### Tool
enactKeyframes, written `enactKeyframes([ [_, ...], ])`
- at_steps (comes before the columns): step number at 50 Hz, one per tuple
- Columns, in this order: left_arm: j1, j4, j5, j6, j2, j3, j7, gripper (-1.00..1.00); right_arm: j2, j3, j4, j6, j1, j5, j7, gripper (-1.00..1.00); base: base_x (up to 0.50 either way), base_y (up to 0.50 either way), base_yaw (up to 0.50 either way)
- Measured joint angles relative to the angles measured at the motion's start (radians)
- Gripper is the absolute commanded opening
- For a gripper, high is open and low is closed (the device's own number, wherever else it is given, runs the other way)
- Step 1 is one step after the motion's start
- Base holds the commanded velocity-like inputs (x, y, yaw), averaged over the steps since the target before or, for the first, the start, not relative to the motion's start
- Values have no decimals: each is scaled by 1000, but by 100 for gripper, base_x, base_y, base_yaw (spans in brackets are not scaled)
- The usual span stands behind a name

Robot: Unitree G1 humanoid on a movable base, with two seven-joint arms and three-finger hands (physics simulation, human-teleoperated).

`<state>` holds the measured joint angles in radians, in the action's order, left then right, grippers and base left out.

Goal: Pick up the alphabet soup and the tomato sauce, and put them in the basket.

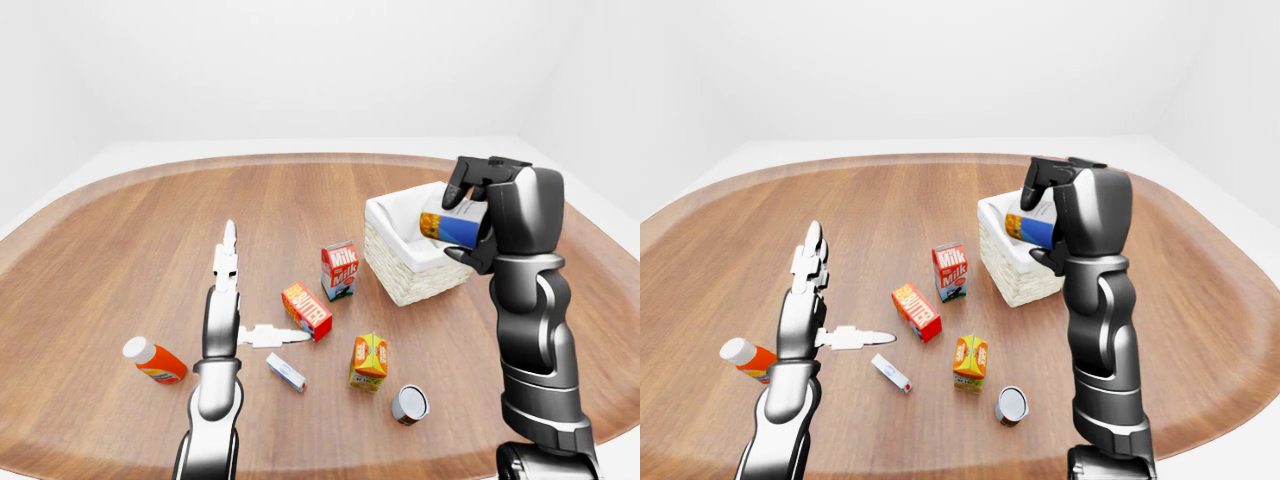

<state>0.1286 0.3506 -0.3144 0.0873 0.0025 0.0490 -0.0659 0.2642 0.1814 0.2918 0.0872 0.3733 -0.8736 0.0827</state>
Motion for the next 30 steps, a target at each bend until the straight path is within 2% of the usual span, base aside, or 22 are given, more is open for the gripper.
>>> enactKeyframes([
  [30, 4, 2, 0, 0, 0, 3, 2, 100, 62, -84, -567, 0, 275, -136, 206, -100, 0, 0, 0],
])
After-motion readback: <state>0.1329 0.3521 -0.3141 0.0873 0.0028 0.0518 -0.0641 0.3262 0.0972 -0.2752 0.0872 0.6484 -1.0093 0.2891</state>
